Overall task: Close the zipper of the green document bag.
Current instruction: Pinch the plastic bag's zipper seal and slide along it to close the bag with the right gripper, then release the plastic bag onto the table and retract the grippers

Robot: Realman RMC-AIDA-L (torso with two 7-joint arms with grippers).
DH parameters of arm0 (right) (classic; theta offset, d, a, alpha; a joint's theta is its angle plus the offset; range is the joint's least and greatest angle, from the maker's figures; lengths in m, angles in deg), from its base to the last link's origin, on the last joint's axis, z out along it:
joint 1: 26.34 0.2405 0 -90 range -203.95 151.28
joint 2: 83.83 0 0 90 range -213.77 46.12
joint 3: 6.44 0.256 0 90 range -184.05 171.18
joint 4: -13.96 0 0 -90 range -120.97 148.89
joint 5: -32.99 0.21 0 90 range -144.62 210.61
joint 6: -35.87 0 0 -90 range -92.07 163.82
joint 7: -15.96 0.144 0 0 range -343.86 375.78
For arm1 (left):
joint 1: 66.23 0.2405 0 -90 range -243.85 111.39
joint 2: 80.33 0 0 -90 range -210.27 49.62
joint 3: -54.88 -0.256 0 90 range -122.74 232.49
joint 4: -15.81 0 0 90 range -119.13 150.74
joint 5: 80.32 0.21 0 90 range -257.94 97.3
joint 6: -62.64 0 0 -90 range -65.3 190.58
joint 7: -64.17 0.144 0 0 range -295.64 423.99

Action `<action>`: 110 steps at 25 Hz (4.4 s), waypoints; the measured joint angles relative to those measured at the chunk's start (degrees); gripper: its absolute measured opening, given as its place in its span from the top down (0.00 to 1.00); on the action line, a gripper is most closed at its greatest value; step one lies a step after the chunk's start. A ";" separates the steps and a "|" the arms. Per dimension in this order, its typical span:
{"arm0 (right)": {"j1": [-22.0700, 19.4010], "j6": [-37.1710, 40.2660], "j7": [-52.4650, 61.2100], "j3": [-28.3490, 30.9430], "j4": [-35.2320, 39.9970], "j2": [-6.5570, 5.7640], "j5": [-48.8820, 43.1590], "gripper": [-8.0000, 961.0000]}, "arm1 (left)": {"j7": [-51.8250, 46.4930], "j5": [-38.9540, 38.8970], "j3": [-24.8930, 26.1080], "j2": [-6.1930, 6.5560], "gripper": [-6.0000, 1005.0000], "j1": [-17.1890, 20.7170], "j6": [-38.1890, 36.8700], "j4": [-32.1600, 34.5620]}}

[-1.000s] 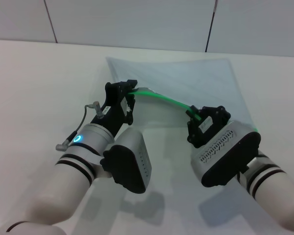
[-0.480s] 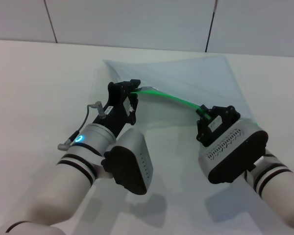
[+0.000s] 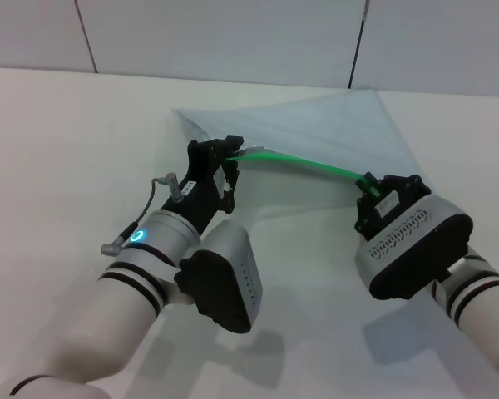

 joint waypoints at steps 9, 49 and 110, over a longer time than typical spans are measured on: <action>-0.20 0.23 0.07 0.85 -1.01 0.00 0.00 0.87 | 0.16 0.04 0.00 0.02 0.92 0.00 -0.07 -0.01; 0.09 0.57 2.40 5.48 -7.76 0.00 4.40 0.83 | 0.16 1.29 0.01 0.01 0.91 0.00 -1.57 -0.03; -1.17 -9.90 0.19 6.27 -5.09 0.87 8.79 0.17 | -6.91 5.87 0.10 -0.07 0.32 0.07 1.04 0.09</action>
